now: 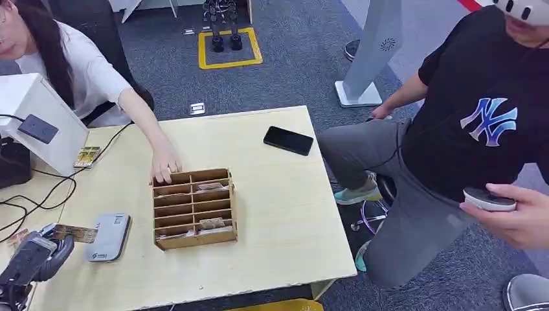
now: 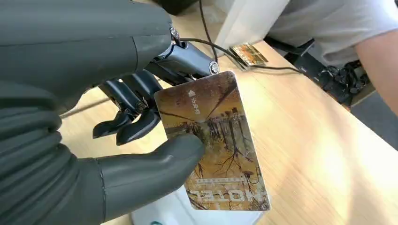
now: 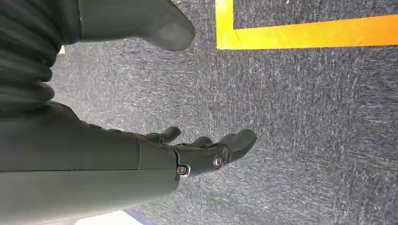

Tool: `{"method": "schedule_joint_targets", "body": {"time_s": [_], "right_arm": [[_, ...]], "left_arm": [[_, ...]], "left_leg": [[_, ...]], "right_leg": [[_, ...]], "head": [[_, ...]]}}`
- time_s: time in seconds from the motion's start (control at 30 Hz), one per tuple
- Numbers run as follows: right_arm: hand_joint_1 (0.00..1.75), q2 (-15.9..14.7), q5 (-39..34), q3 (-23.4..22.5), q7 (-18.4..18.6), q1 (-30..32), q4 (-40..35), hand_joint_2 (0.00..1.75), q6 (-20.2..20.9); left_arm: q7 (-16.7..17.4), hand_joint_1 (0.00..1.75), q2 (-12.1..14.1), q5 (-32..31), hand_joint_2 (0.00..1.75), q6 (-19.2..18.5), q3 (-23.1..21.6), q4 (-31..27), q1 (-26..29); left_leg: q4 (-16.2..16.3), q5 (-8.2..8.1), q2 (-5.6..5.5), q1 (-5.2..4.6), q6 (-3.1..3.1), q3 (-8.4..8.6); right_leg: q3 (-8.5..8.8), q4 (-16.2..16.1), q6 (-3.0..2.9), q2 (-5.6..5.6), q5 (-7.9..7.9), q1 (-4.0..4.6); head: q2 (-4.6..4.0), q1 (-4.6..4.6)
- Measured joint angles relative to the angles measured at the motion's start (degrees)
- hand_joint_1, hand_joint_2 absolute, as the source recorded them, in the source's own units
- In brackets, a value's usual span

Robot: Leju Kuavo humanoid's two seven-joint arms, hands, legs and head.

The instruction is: Pass the card to the sensor for recognition and then transmit it.

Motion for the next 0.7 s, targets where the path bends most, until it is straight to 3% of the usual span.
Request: {"method": "schedule_joint_targets", "body": {"time_s": [0.7], "right_arm": [[0.0,0.0,0.04,-0.02,0.68,-0.01,0.0,1.75,0.2]], "left_arm": [[0.0,1.75,0.5,0.26,1.75,-0.81,2.51,-3.15,4.04]], "left_leg": [[0.0,0.0,-0.04,0.0,0.01,-0.01]], "right_leg": [[0.01,-0.01,0.01,-0.04,0.0,0.0]], "head": [[0.0,0.02]]}}
